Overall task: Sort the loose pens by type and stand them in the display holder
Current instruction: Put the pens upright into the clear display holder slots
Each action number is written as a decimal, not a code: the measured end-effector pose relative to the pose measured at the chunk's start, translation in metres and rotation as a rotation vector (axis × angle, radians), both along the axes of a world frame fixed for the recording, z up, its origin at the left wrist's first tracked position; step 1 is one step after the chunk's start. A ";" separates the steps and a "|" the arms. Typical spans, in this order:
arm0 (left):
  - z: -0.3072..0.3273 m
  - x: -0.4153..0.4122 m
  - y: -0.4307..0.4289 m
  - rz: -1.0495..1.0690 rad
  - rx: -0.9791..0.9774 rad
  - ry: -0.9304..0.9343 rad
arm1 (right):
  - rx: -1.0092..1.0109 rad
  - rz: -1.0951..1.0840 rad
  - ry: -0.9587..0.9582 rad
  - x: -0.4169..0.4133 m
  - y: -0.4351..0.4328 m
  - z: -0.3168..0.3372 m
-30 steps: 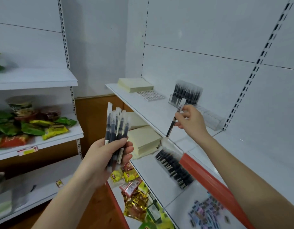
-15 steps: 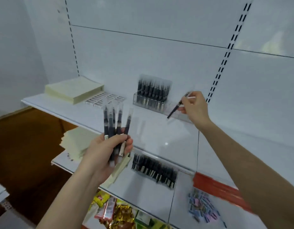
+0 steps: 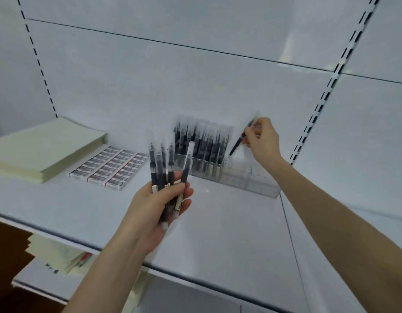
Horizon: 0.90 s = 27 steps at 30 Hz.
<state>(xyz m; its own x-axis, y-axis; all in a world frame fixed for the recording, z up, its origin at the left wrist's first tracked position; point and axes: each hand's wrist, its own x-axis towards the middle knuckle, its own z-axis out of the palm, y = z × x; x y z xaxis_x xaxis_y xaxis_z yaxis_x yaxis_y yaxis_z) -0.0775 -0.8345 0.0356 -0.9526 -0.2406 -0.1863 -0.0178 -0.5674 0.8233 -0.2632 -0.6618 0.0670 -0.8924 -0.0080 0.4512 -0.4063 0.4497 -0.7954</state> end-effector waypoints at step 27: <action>-0.009 -0.061 -0.004 -0.327 -0.134 0.168 | -0.236 0.198 -0.332 0.076 -0.024 0.015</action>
